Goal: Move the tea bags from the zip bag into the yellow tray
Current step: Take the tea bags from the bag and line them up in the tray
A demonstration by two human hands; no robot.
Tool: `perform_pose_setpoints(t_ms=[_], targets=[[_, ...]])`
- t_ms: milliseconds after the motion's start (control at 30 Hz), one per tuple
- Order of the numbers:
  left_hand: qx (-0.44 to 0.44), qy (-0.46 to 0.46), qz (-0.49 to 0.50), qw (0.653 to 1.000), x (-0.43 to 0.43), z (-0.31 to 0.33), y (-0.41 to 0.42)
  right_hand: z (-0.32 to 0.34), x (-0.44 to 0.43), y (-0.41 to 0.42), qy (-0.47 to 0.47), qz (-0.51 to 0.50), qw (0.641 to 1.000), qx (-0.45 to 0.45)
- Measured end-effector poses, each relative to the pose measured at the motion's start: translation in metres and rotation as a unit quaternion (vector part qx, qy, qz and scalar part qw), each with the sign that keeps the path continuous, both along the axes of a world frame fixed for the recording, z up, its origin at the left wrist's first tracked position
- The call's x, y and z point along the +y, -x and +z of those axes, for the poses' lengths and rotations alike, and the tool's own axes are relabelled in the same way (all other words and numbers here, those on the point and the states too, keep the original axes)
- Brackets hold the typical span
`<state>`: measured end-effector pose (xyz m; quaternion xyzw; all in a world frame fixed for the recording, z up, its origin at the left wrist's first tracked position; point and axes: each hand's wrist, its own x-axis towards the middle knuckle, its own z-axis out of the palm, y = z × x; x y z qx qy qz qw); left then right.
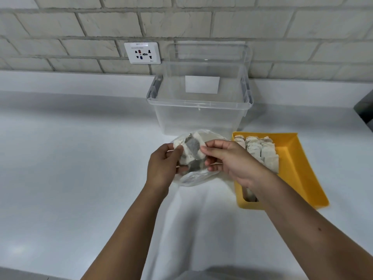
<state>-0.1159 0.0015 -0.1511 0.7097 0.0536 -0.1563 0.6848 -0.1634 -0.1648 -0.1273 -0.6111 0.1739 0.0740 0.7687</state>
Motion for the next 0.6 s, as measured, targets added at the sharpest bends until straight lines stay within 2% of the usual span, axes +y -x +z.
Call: perform_pose_setpoints(t_ms=[67, 233, 400, 500, 600], targets=[[0.014, 0.011, -0.005, 1.000, -0.006, 0.000, 0.005, -0.002, 0.004, 0.002, -0.013, -0.015, 1.000, 0.017], [0.029, 0.042, -0.009, 0.999, -0.007, 0.004, 0.007, -0.007, 0.010, 0.000, 0.044, -0.026, 0.998, 0.029], [-0.029, -0.047, -0.003, 0.998, -0.003, 0.006, 0.003, -0.008, 0.015, -0.008, 0.129, 0.022, 0.991, 0.019], [-0.075, -0.102, 0.011, 0.992, 0.007, 0.007, -0.005, -0.006, 0.005, -0.021, 0.236, 0.001, 0.972, -0.007], [-0.099, -0.129, 0.009, 0.987, 0.019, 0.009, -0.015, -0.009, -0.005, -0.033, 0.375, 0.000, 0.927, -0.012]])
